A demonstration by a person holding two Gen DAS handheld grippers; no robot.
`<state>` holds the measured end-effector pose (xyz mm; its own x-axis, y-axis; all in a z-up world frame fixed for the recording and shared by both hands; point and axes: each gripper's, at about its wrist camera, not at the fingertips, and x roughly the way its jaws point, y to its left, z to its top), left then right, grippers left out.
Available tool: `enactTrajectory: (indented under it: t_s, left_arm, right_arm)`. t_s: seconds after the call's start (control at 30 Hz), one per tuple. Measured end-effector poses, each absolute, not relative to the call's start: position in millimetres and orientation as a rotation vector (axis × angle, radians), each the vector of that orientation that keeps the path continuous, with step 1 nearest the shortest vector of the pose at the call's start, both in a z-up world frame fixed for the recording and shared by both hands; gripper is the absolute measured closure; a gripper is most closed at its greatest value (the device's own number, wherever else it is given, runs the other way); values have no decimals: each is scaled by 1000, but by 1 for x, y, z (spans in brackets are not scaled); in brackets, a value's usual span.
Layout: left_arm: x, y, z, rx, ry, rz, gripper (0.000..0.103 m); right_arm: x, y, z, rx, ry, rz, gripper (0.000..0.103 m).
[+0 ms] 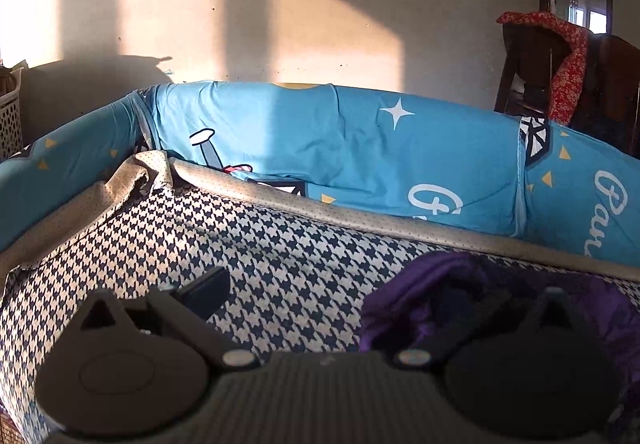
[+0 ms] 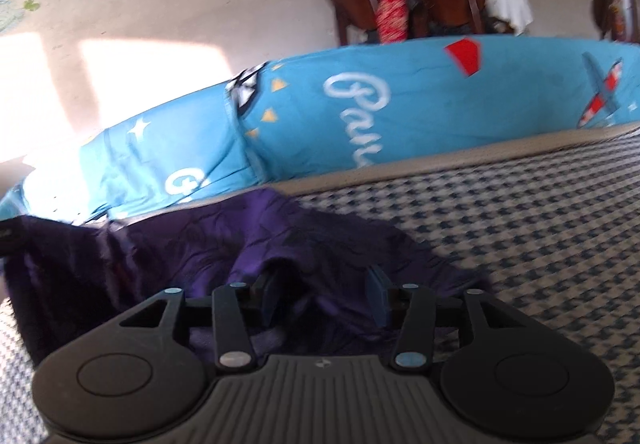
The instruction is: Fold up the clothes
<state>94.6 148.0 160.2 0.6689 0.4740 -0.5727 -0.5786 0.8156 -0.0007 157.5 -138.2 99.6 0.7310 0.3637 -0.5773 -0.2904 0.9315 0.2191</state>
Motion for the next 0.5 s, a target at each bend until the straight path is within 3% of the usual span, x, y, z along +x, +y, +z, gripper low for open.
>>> enactTrajectory:
  t_s: [0.33,0.4,0.43,0.47,0.5]
  left_arm:
    - [92,154,160,-243,618,550,0]
    - [96,154,154,-234,671,527,0]
    - [98,154,151,-223,693,531,0]
    - [98,154,149,-211,704,548,0]
    - [96,155,150,-203,700,567,0]
  right_arm:
    - [164,-96,78,22,696,382,47]
    - [168,-90,76,27,683,352,60]
    - [170,-87,75,30,682,331,76]
    - [173,-86,75,35,684,311,86]
    - [175,-85,74,43,685,293,87]
